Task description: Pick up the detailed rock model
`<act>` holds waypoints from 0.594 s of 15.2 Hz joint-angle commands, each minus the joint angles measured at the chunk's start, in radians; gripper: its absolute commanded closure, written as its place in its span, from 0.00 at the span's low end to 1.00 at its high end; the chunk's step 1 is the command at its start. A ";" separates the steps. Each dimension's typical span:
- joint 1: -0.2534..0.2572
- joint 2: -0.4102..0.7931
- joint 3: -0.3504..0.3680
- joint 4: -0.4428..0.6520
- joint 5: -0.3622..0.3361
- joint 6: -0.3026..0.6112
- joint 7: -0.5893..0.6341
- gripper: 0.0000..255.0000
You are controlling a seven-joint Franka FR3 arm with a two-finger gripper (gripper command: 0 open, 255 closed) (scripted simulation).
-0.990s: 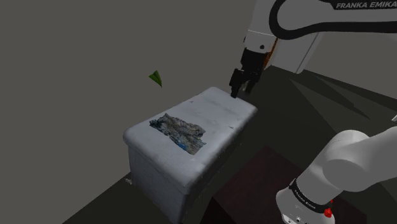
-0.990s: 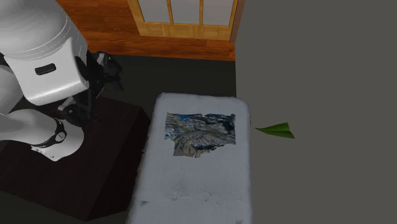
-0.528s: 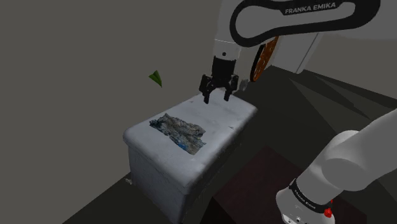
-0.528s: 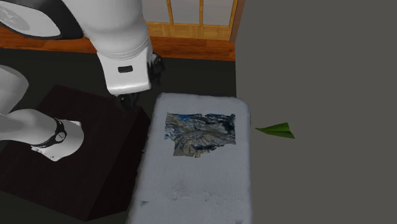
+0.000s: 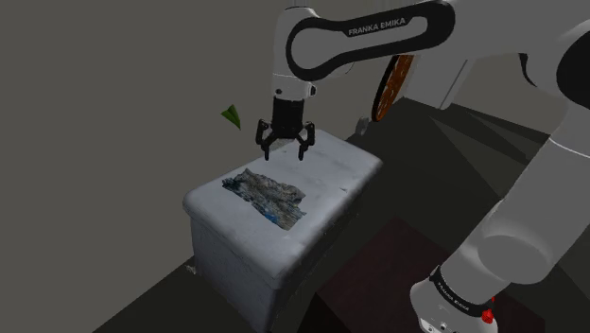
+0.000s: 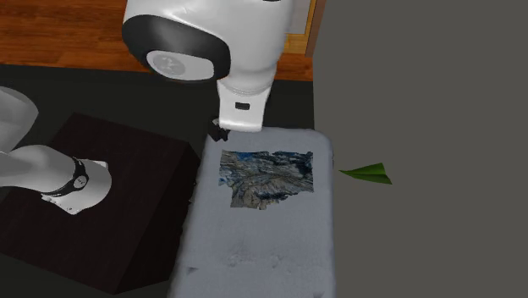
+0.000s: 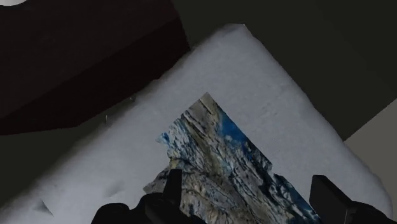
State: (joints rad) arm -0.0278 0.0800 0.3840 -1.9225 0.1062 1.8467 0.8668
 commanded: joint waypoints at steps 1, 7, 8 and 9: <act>0.012 0.086 0.003 0.070 -0.012 0.000 0.090 0.00; 0.064 0.360 -0.027 0.330 -0.042 -0.024 0.307 0.00; 0.074 0.406 -0.035 0.379 -0.044 -0.032 0.338 0.00; 0.083 0.452 -0.043 0.430 -0.045 -0.041 0.369 0.00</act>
State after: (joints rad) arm 0.0485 0.4936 0.3484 -1.5320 0.0602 1.8122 1.2028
